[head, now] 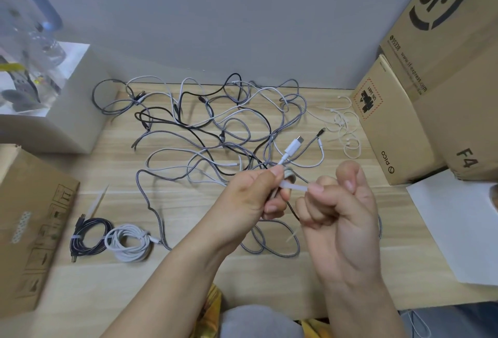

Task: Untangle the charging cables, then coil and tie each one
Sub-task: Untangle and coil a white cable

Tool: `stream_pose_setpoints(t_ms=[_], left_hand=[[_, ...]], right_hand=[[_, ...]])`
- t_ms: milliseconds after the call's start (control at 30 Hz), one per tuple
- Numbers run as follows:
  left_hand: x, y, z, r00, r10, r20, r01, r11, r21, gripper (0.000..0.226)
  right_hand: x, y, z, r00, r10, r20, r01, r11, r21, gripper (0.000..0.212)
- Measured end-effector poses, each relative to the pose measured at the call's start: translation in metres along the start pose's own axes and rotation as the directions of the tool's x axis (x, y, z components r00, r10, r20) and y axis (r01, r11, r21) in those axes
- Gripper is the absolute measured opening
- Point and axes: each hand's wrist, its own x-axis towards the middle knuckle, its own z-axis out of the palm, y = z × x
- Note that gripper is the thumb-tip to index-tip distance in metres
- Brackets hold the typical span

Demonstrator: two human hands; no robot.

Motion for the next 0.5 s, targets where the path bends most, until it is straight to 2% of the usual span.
stream_pose_setpoints(t_ms=[167,233,333,433,500], left_hand=[[0.003,-0.002,-0.007,0.999,0.013,0.047,-0.004,0.984,-0.176,0.04],[0.002,-0.002,-0.015,0.994,0.03,0.105,0.003,0.953,-0.304,0.04],[0.0,-0.003,-0.028,0.98,0.053,0.192,0.028,0.916,-0.4,0.031],[-0.002,-0.006,-0.034,0.975,0.086,0.206,-0.007,0.935,-0.355,0.021],[-0.001,-0.007,-0.033,0.987,0.058,0.148,-0.013,0.957,-0.29,0.026]], right_hand=[[0.004,-0.003,0.0,0.988,0.098,0.121,-0.099,0.995,0.006,0.024],[0.006,0.0,-0.003,0.956,0.159,0.247,-0.163,0.987,-0.008,0.014],[0.01,0.001,-0.007,0.856,0.215,0.47,-0.276,0.959,0.065,0.023],[0.014,-0.003,-0.008,0.859,0.183,0.479,-0.266,0.958,0.11,0.044],[0.016,-0.001,-0.011,0.851,0.137,0.506,-0.257,0.95,0.175,0.047]])
